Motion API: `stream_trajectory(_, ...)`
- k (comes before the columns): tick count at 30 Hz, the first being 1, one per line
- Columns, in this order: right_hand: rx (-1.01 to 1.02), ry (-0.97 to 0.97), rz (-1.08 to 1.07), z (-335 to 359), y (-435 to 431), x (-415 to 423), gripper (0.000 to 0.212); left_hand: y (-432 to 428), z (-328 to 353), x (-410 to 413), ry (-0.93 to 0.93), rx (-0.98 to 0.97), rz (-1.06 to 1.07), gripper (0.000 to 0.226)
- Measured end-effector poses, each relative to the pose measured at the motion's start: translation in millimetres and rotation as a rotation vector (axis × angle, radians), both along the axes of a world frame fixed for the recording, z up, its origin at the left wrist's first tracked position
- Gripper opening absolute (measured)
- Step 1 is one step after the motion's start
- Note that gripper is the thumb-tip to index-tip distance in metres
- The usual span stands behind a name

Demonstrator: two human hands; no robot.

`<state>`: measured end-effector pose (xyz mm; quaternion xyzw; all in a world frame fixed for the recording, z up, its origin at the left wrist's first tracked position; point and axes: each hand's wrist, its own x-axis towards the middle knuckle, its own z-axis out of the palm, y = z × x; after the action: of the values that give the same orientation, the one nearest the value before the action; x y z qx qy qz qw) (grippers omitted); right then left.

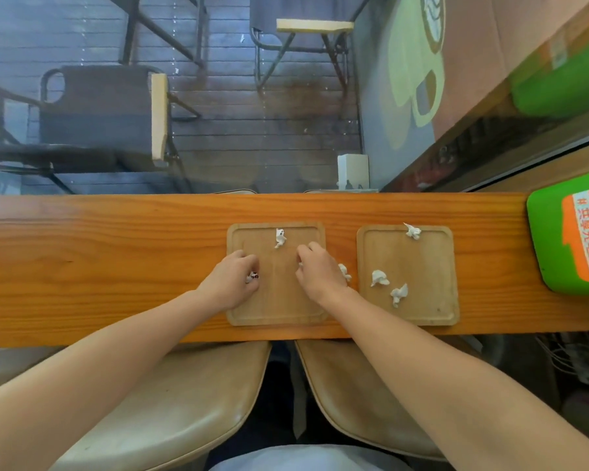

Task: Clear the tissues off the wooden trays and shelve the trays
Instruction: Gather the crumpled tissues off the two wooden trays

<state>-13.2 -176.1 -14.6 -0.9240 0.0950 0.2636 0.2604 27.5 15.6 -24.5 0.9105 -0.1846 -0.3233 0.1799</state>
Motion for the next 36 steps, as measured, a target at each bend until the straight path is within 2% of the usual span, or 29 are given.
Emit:
stream_trajectory(3,0.039,0.026,-0.066,4.0,-7.8,-6.7,0.009,-5.6,4.9,6.3,0.007,0.019,-0.039,0.004)
stream_trajectory(11,0.087,0.072,-0.206,24.0,-39.0,-29.9,0.023,-33.1,25.0,25.6,-0.01,0.066,-0.121,0.025)
stream_trajectory(18,-0.053,0.083,-0.42,37.3,-66.6,-64.2,0.025,-60.4,44.0,42.0,-0.118,0.103,-0.145,0.025)
stream_trajectory(22,-0.083,0.082,-0.446,36.0,-71.5,-79.0,0.014,-69.2,41.9,40.7,-0.175,0.1,-0.154,0.018)
stream_trajectory(25,-0.084,0.065,-0.448,30.3,-69.6,-87.7,0.006,-72.5,33.5,37.1,-0.212,0.098,-0.135,0.021)
stream_trajectory(29,-0.084,0.029,-0.414,19.4,-60.7,-91.4,0.02,-72.1,20.4,33.3,-0.238,0.144,-0.151,0.032)
stream_trajectory(36,-0.104,0.036,-0.379,2.1,-48.1,-92.4,0.029,-71.2,4.3,35.2,-0.239,0.176,-0.194,0.025)
